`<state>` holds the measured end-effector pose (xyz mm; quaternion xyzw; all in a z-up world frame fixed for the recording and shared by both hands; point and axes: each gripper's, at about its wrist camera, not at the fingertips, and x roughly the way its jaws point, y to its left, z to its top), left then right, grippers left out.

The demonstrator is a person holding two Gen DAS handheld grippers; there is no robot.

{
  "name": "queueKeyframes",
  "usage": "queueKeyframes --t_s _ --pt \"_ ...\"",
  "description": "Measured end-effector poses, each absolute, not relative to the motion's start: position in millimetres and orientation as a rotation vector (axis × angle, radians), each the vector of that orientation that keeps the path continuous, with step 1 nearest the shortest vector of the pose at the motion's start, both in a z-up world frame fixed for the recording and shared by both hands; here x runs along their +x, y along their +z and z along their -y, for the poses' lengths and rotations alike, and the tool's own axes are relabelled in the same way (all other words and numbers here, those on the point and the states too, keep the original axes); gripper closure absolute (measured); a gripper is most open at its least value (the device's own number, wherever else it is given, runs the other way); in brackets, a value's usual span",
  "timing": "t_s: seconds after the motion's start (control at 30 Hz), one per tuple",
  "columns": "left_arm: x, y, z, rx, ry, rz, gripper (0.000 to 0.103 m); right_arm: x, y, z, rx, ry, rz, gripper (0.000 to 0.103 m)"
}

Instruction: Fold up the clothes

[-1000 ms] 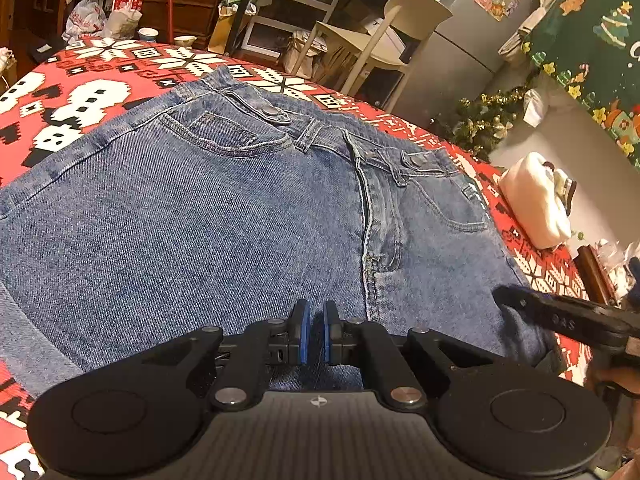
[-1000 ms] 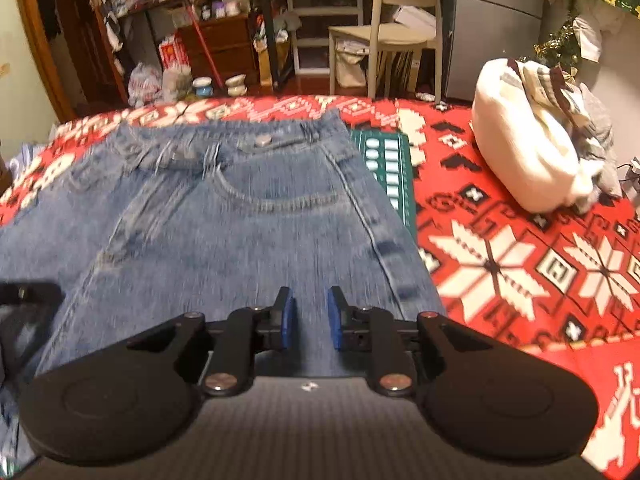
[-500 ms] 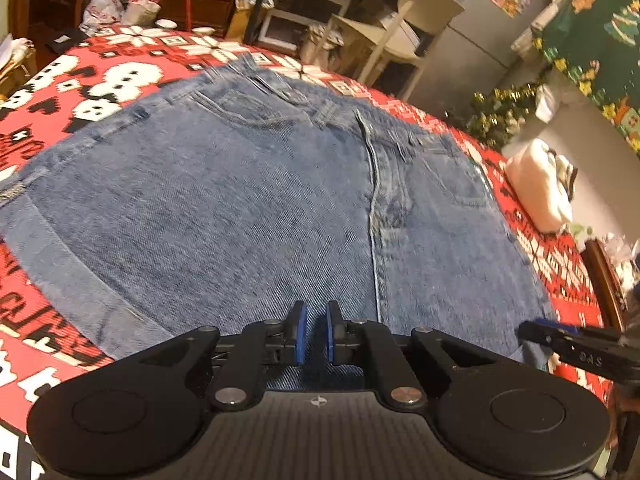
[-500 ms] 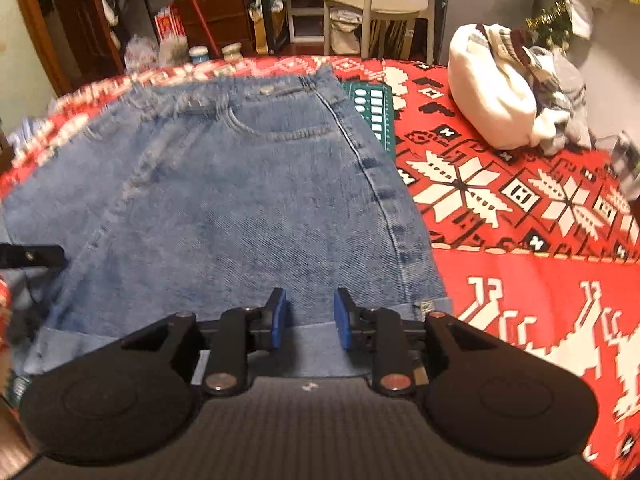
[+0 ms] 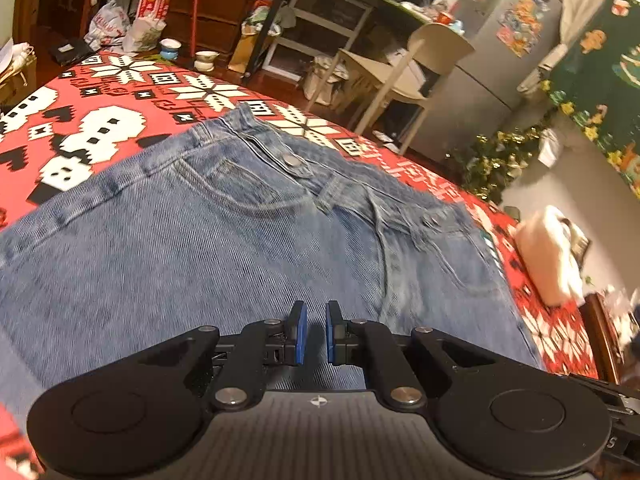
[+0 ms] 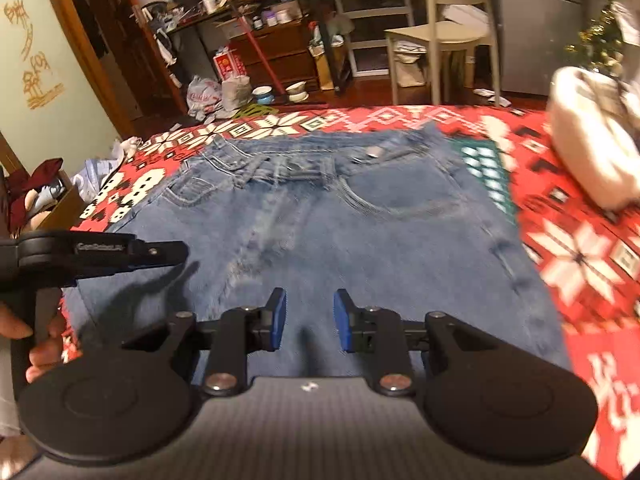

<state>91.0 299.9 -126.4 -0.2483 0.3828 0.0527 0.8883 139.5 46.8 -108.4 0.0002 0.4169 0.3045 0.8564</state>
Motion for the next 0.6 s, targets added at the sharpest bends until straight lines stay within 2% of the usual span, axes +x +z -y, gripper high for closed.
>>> queueKeyframes --t_s 0.27,0.33,0.47,0.53,0.6 --pt "107 -123 -330 -0.520 0.171 -0.767 0.095 225 -97 -143 -0.023 0.672 -0.877 0.077" --pt "106 -127 -340 -0.553 0.199 -0.771 0.095 246 -101 -165 -0.037 0.673 -0.897 0.087" --pt "101 -132 -359 -0.605 0.268 -0.770 0.095 281 -115 -200 -0.064 0.654 -0.960 0.089" --pt "98 -133 -367 -0.626 0.308 -0.766 0.095 290 -124 -207 -0.068 0.640 -0.989 0.098" --pt "94 -135 -373 -0.639 0.344 -0.762 0.096 296 -127 -210 -0.083 0.626 -0.991 0.103"
